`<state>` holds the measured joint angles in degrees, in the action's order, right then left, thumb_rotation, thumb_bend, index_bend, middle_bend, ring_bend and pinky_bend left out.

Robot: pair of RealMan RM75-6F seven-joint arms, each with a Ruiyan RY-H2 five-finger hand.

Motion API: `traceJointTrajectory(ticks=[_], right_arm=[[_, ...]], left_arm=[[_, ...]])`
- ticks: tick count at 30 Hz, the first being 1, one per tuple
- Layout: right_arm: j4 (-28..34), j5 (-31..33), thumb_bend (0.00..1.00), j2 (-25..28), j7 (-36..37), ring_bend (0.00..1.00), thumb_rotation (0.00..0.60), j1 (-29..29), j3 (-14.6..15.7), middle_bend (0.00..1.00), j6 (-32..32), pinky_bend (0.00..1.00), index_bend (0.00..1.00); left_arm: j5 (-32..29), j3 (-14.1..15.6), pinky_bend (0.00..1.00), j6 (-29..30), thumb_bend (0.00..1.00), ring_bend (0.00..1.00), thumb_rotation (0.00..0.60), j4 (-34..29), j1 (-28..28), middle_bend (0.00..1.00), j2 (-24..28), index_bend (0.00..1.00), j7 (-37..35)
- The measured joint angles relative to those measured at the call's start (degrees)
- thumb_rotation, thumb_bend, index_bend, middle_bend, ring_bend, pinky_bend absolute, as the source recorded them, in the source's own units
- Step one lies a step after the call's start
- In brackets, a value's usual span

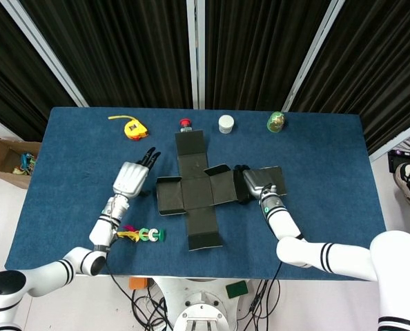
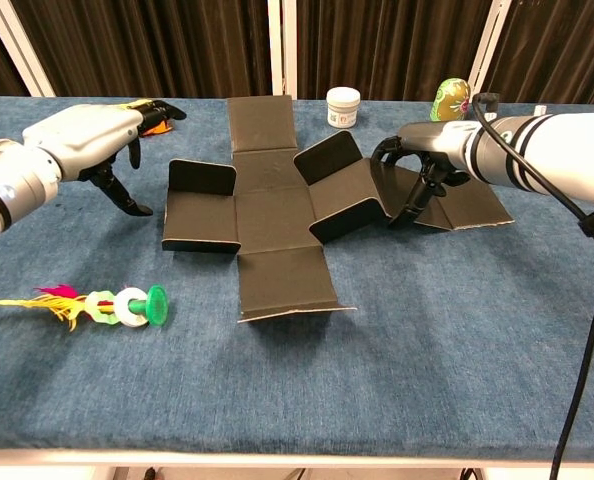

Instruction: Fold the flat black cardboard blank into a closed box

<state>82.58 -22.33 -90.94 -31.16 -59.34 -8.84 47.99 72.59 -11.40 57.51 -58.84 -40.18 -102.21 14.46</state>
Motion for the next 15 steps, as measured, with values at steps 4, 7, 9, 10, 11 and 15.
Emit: traceJointTrajectory(ticks=[4,7,9,10,11,15], right_arm=[[-0.18,0.22,0.45,-0.04,-0.01,0.77,0.6,0.06,0.18,0.32,0.02,1.0,0.41],[-0.45,0.23,0.45,-0.2,0.12,0.77,0.6,0.12,0.15,0.32,0.09,1.0,0.41],[-0.62,0.12,0.45,-0.32,0.16,0.77,0.6,0.11,0.1,0.33,0.13,1.0,0.41],[-0.69,0.04,0.45,-0.37,0.14,0.77,0.6,0.09,0.09,0.33,0.18,1.0,0.41],[-0.8,-0.1,0.45,-0.43,0.08,0.77,0.6,0.06,0.09,0.33,0.28,1.0,0.41],[-1.09,-0.86,0.45,-0.7,-0.32,0.77,0.6,-0.04,0.08,0.33,1.07,1.0,0.41]], left_arm=[[-0.12,0.28,0.86,-0.61,0.06,0.43,0.6,1.1,-0.27,0.0,-0.87,0.0,-0.05],[0.09,0.28,0.86,-0.87,0.06,0.43,0.6,0.82,-0.38,0.0,-1.07,0.0,-2.25],[0.45,0.22,0.86,-0.93,0.06,0.43,0.6,0.43,-0.45,0.0,-1.18,0.0,-4.8],[0.71,0.21,0.86,-0.91,0.06,0.43,0.6,0.24,-0.49,0.0,-1.22,0.0,-6.09],[1.05,0.2,0.86,-0.83,0.06,0.43,0.6,0.04,-0.53,0.0,-1.25,0.0,-7.44],[3.77,0.32,0.86,0.66,0.06,0.43,0.6,-0.71,-0.7,0.0,-1.39,0.0,-13.57]])
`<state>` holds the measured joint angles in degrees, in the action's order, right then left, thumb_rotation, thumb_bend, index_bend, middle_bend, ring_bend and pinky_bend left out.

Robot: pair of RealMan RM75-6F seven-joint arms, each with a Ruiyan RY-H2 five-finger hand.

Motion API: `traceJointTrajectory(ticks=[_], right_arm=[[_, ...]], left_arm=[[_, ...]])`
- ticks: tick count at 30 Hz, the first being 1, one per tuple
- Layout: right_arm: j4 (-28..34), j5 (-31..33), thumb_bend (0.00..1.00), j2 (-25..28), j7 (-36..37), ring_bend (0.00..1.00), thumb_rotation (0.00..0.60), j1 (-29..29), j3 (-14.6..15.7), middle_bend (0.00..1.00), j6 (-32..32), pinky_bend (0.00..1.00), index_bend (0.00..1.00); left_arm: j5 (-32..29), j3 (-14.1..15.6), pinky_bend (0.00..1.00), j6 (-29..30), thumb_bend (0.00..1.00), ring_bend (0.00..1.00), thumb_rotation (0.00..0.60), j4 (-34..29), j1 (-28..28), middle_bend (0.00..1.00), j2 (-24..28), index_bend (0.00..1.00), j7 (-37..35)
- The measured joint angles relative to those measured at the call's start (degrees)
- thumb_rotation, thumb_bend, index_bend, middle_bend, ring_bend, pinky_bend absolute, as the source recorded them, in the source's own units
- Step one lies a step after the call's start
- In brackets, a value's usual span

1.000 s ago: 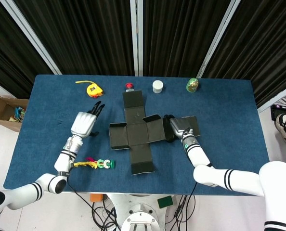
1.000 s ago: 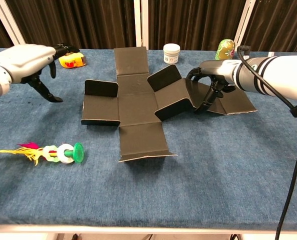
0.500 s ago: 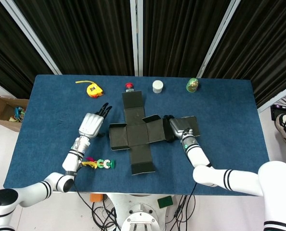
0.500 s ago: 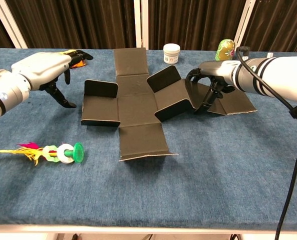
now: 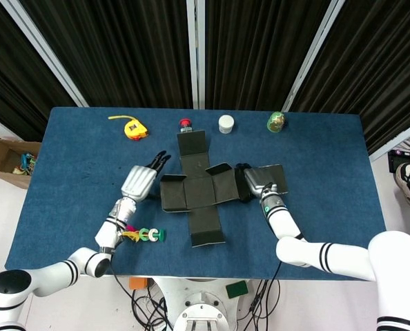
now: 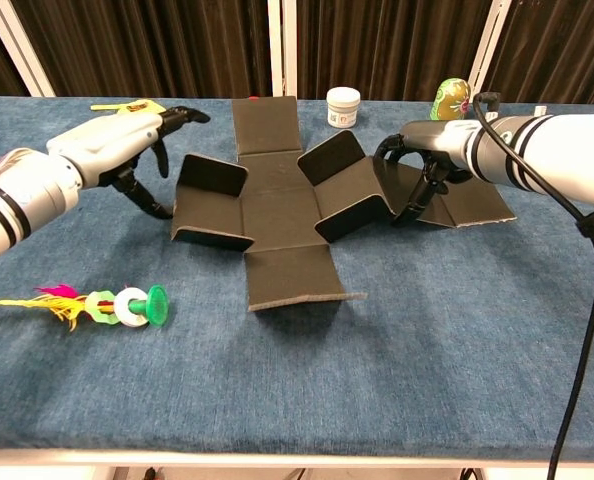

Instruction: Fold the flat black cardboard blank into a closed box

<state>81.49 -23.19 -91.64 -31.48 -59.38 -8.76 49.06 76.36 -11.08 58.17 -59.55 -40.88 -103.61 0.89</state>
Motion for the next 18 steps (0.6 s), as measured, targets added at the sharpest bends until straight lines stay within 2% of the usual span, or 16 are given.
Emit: traceJointTrajectory(ticks=[9,18], right_arm=[[0.34,-2.6,0.45,0.68,-3.15,0.77,0.6,-0.63,1.15,0.33,1.08,1.0,0.41],[2.97,-6.6,0.45,3.03,-10.58,0.77,0.6,-2.77,3.71,0.34,2.75,1.0,0.41]], left_arm=[[4.12,0.94,0.86,1.95,0.06,0.42,0.6,-3.95,-0.33,0.0,1.76,0.0,-8.24],[6.62,2.22,0.85,-0.87,0.06,0.41,0.6,-8.26,-1.81,0.0,5.29,0.0,-17.42]])
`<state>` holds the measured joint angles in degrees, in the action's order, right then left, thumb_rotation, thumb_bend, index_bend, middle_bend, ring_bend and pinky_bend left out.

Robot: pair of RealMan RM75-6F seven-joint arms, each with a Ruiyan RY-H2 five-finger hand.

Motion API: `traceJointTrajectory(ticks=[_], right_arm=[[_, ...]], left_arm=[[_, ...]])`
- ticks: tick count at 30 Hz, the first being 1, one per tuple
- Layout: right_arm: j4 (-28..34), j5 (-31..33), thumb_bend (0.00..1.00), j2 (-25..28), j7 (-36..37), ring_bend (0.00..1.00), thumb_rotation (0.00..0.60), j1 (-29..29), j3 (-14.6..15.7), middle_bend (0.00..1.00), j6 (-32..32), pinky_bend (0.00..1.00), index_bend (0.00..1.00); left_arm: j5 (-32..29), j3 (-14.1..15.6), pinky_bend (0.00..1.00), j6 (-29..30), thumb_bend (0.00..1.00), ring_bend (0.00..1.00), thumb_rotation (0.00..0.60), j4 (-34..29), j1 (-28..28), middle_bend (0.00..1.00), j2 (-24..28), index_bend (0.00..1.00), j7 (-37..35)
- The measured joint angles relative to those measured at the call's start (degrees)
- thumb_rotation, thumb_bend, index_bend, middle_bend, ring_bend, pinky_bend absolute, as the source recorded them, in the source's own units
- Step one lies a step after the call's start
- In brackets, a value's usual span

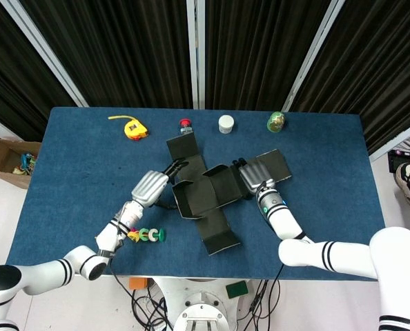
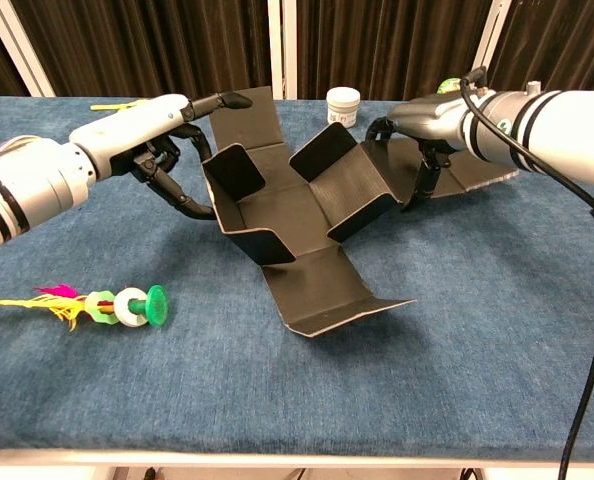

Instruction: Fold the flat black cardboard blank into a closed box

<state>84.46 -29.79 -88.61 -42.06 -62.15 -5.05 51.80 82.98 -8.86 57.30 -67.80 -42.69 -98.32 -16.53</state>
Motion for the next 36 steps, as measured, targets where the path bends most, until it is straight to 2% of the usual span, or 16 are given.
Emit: traceJointTrajectory(ticks=[12,21,36], right_arm=[[3.66,-5.64,0.45,2.77,-9.49,0.78,0.6,-2.75,4.02,0.36,1.86,1.0,0.41],[4.35,-11.9,0.45,3.1,-11.64,0.78,0.6,-2.83,5.6,0.38,3.59,1.0,0.41],[4.42,-23.02,0.45,4.03,-15.52,0.78,0.6,-2.13,8.2,0.39,4.88,1.0,0.41]], left_arm=[[0.61,1.19,0.85,-5.98,0.06,0.4,0.6,-2.97,-2.25,0.0,2.71,0.0,-14.43],[0.98,2.24,0.85,-8.52,0.06,0.4,0.599,-2.71,-3.15,0.0,2.51,0.0,-24.03],[-0.65,1.68,0.85,-12.01,0.06,0.4,0.591,-0.46,-4.32,0.0,0.9,0.0,-33.96]])
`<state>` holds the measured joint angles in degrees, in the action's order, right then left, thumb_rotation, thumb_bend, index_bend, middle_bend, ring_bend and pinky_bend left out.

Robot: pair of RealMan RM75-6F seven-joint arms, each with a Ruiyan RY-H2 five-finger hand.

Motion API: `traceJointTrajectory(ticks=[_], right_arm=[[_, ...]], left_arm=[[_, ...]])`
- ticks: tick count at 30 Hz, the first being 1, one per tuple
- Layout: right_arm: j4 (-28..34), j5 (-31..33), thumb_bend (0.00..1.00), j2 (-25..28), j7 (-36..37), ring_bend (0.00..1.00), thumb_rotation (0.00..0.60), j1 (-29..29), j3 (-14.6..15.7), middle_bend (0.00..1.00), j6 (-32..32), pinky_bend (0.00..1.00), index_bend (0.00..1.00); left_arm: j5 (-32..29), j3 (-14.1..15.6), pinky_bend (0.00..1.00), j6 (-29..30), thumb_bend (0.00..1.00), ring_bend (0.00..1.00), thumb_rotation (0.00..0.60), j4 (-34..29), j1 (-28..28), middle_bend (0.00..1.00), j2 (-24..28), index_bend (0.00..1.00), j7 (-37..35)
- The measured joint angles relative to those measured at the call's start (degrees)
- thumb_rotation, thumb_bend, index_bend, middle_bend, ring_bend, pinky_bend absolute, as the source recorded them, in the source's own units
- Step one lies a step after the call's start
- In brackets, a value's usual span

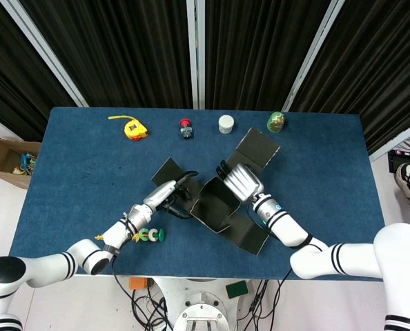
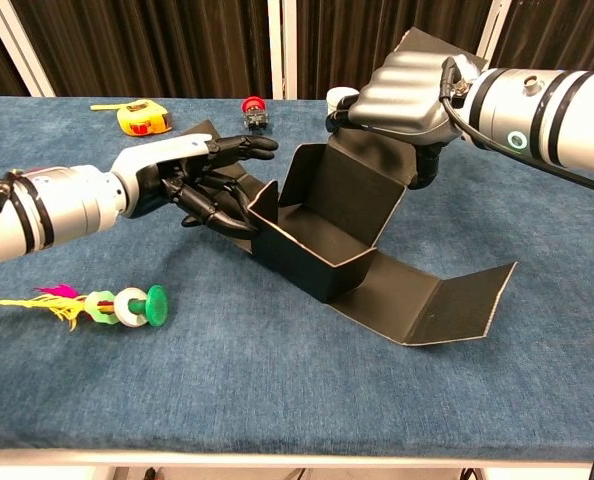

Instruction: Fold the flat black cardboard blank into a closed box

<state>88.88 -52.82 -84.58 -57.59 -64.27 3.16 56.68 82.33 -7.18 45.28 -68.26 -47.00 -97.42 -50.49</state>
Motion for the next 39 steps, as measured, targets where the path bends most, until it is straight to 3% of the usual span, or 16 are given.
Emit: traceJointTrajectory(ticks=[11,26,39], right_arm=[[-1.32,-9.47,0.45,0.69,1.88,0.78,0.6,0.47,0.25,0.39,-0.66,1.0,0.43],[-9.76,-25.79,0.44,-0.87,11.41,0.78,0.6,1.4,-0.02,0.39,-1.73,1.0,0.44],[-17.07,-32.96,0.43,-4.41,19.26,0.78,0.6,2.98,-2.08,0.38,-0.39,1.0,0.44]], left_arm=[[1.84,0.71,0.85,-1.43,0.06,0.4,0.58,1.36,-1.29,0.0,-0.53,0.0,-7.0],[5.95,3.23,0.85,-0.95,0.06,0.41,0.578,4.38,-2.91,0.0,-1.47,0.0,-19.4],[6.36,4.69,0.85,0.47,0.06,0.46,0.522,8.63,-3.7,0.16,-3.35,0.15,-22.34]])
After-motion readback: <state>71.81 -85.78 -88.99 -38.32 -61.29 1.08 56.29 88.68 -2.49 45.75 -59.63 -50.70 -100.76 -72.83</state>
